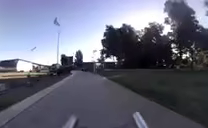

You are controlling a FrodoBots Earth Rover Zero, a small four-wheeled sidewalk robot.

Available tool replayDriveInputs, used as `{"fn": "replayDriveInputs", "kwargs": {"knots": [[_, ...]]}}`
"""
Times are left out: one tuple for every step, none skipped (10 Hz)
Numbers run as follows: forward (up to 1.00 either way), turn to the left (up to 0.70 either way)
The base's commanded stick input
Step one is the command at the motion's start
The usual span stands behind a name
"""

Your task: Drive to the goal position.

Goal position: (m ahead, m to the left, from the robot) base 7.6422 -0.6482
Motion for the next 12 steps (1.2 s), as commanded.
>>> {"fn": "replayDriveInputs", "kwargs": {"knots": [[1.0, 0.0], [1.0, 0.0], [1.0, 0.0], [1.0, 0.0], [1.0, 0.4], [1.0, 0.39], [1.0, 0.33], [1.0, 0.0], [1.0, 0.0], [1.0, 0.0], [1.0, 0.0], [1.0, 0.0]]}}
